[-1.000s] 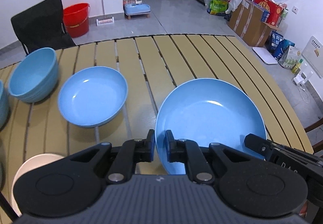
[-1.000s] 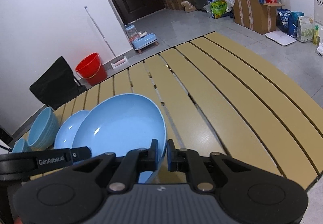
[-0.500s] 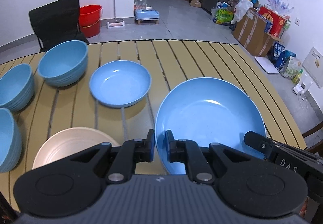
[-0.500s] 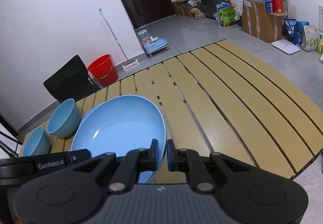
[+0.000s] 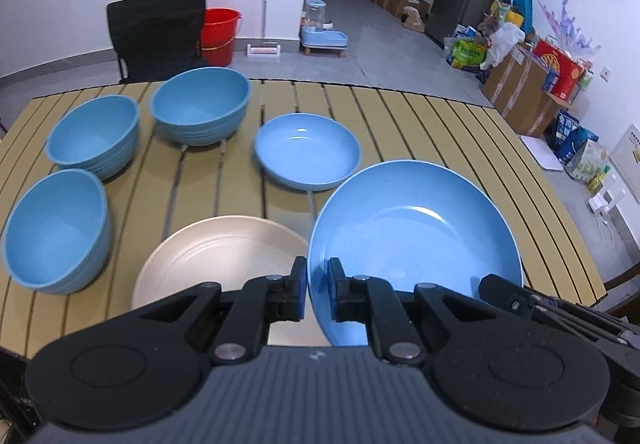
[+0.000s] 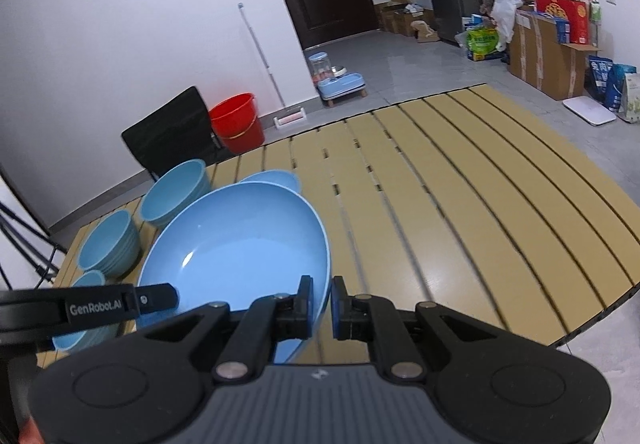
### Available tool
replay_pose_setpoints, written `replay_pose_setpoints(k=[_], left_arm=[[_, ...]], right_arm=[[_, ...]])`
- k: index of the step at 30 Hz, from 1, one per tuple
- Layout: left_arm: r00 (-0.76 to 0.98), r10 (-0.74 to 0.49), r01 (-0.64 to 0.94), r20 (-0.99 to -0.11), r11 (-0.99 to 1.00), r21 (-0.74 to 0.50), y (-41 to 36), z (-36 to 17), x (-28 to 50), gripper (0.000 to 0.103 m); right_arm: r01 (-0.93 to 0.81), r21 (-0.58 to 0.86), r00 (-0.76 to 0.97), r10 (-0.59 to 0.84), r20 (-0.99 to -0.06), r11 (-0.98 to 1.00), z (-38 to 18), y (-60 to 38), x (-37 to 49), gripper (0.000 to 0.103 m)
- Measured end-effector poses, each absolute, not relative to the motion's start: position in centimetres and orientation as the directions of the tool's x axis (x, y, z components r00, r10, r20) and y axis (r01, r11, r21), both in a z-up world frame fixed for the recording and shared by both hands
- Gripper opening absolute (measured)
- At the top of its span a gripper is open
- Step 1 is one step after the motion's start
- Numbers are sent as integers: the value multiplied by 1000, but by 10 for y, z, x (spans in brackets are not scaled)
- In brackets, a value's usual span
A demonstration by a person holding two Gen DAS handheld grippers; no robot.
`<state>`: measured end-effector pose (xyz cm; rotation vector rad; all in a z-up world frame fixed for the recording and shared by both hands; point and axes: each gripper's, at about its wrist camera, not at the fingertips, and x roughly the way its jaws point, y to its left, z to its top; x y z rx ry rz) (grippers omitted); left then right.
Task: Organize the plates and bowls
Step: 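Carry the blue plate with both tools and lower it onto the cream plate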
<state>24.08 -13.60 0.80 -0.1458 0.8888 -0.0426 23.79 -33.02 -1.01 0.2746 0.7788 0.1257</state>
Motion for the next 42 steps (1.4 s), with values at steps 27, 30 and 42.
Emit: replay_pose_setpoints(k=[27,30,42], left_arm=[[619,-47,-142,-784,975,-170,-38,-26,225,11],[618,-37,-146,-785,976,-160,-35,-33,227,11],[581,7,-177,-814,977,-118,-27,-64,245,11]], right_arm=[[-144,219,630,260,-732,965,-27,-226,234,9],[-145,216,615,259,-745,966,-37,-221,238,9],[-165,216,580,272,-768,962,-66,-204,262,9]])
